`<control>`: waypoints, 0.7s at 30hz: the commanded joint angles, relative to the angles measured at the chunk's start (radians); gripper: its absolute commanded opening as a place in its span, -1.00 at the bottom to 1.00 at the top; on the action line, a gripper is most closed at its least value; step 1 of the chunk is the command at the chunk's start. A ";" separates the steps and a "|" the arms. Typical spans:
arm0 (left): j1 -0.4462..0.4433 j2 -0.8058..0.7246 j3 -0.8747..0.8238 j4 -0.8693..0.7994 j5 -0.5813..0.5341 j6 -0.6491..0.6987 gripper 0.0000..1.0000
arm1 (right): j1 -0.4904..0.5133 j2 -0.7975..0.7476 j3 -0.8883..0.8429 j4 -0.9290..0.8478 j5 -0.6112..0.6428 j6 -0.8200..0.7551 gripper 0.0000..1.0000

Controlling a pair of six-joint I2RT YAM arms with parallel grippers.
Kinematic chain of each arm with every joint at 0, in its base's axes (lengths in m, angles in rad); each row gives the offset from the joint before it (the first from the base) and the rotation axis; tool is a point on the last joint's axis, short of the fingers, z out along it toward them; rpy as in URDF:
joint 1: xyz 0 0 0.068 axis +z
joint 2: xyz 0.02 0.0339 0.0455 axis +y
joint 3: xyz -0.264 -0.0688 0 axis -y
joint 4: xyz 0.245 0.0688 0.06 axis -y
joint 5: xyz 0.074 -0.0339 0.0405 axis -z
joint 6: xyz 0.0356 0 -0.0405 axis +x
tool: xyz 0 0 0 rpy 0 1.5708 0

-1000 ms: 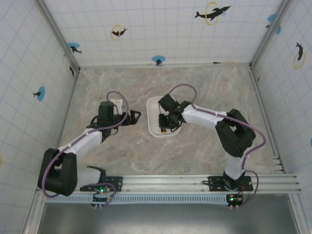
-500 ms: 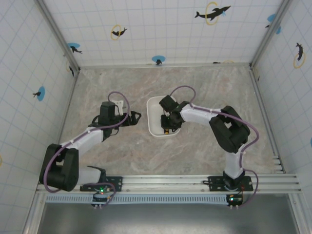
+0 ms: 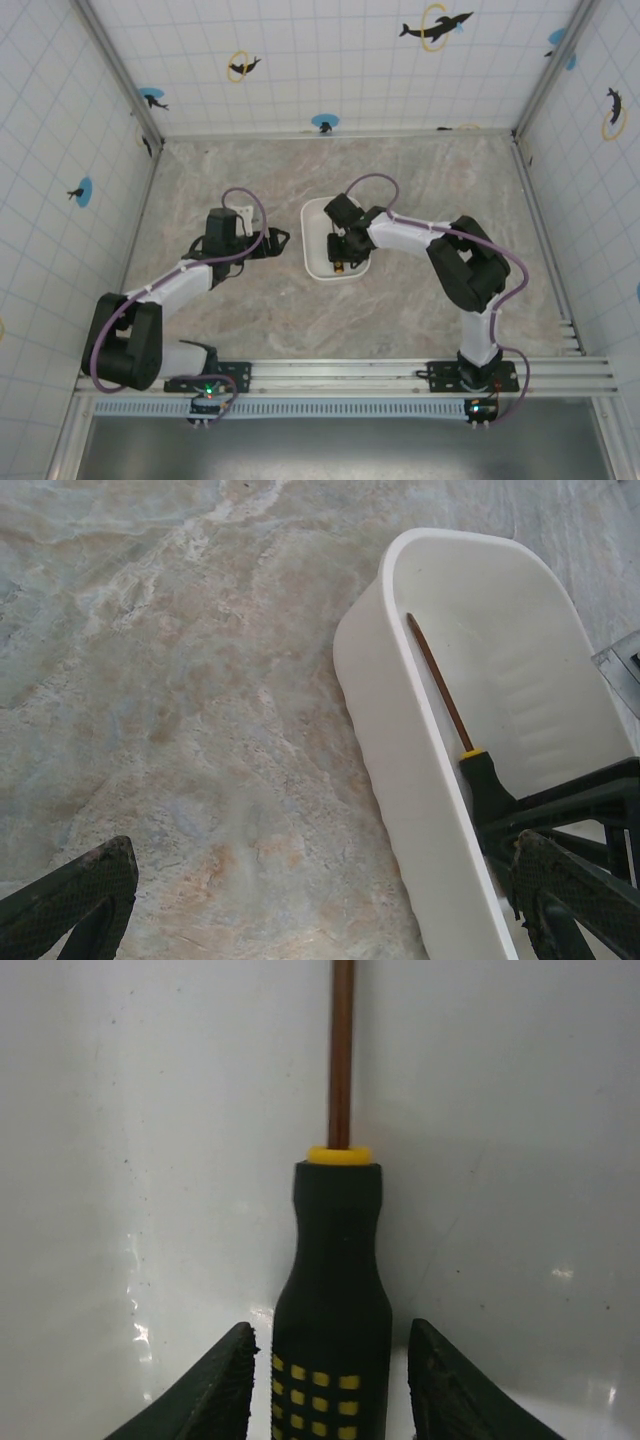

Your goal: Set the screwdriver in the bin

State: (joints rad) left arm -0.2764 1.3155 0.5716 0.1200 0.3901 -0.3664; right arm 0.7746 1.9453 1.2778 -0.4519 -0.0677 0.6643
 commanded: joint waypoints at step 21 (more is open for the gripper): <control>-0.006 -0.288 0.210 -0.124 -0.482 0.241 0.95 | -0.104 -0.279 0.260 -0.531 0.287 -0.389 0.56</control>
State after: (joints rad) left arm -0.2760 1.0840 0.7757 -0.0139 0.0708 -0.2142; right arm 0.7345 1.7409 1.5337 -0.9085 0.1757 0.3931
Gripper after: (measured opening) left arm 0.976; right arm 0.782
